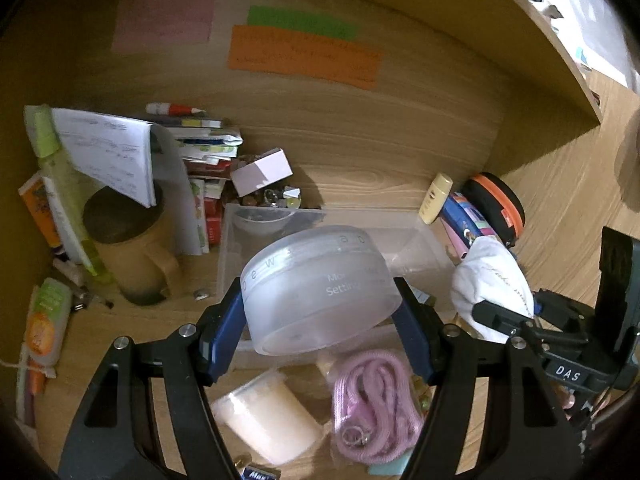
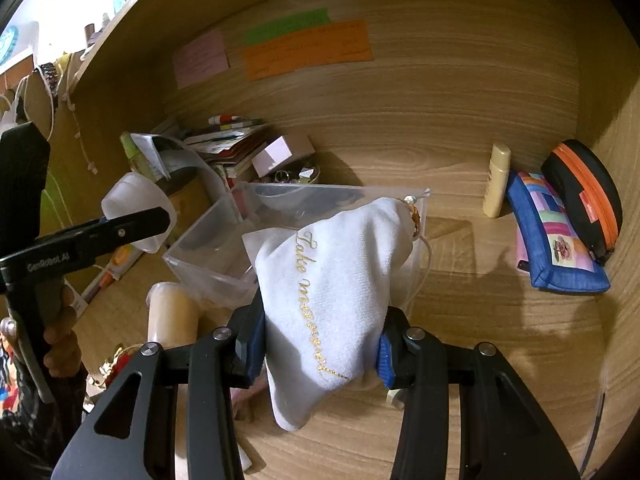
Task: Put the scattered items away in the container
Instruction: 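Carry the frosted jar and white drawstring bag over the clear box with both tools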
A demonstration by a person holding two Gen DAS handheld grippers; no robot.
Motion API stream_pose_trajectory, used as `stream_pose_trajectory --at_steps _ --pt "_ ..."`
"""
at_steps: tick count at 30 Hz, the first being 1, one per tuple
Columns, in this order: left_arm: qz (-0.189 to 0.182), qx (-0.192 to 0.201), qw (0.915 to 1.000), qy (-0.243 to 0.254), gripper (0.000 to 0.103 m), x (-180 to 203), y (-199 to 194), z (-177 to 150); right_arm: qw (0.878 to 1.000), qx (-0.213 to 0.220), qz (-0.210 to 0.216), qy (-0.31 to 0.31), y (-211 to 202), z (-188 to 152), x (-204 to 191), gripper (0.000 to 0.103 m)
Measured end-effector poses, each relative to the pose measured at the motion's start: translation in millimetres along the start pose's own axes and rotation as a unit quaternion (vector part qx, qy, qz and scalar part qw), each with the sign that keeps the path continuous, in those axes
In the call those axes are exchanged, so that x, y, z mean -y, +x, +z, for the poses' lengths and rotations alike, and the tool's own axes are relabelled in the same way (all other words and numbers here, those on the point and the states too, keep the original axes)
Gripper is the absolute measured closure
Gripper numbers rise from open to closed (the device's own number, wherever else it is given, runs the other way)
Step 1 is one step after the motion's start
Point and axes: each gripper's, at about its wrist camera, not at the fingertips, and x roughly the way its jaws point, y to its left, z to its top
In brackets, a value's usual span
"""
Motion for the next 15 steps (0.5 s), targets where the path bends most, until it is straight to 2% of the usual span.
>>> stream_pose_trajectory --at_steps 6,15 --pt "0.027 -0.03 0.9992 0.007 0.034 -4.7 31.2 15.7 1.0 -0.004 0.0 0.005 9.2 6.4 1.2 0.063" --pt "0.026 -0.09 0.9956 -0.003 0.034 -9.5 79.7 24.9 1.0 -0.023 -0.008 0.011 28.3 15.0 2.9 0.063"
